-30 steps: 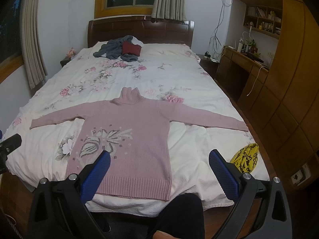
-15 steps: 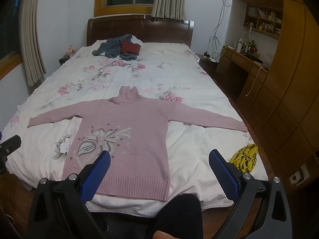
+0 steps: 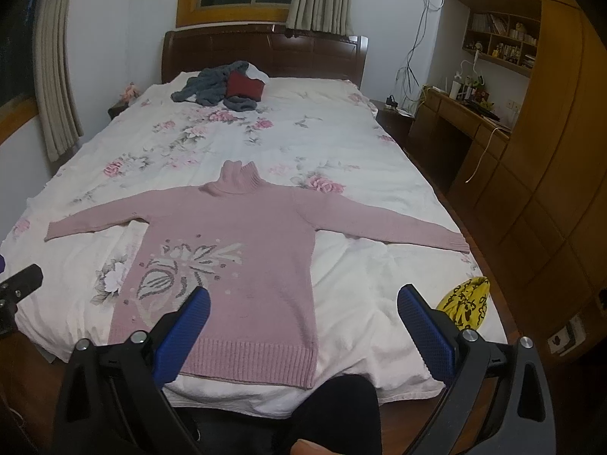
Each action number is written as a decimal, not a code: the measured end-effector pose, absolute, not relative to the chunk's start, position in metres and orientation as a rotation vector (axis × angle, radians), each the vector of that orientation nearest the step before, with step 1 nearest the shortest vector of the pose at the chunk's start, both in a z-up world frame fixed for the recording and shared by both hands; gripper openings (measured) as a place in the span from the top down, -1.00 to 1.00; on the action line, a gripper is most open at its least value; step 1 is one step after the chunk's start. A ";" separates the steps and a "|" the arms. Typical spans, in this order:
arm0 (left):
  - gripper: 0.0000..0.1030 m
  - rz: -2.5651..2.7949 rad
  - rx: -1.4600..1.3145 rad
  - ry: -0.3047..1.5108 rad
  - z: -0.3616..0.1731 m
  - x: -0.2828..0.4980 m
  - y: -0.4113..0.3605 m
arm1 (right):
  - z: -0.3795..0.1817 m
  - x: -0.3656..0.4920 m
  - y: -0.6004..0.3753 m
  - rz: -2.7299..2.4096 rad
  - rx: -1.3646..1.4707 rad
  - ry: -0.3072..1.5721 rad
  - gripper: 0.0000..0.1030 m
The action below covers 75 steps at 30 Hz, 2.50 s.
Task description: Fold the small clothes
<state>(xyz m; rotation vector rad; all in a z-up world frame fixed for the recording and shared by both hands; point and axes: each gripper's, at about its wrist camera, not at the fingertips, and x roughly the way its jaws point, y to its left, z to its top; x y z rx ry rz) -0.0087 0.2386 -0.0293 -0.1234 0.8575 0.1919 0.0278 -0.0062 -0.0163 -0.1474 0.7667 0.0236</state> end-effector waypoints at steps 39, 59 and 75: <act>-0.95 -0.151 -0.355 1.078 -0.181 0.178 0.189 | -0.337 0.351 -0.537 -0.310 1.349 0.824 0.06; -0.95 -0.119 -0.418 1.097 -0.187 0.197 0.234 | -0.150 0.422 -0.321 0.039 0.701 0.785 0.87; -0.95 -0.073 -0.314 0.995 -0.171 0.212 0.266 | -0.208 0.424 0.026 0.287 0.149 0.927 0.88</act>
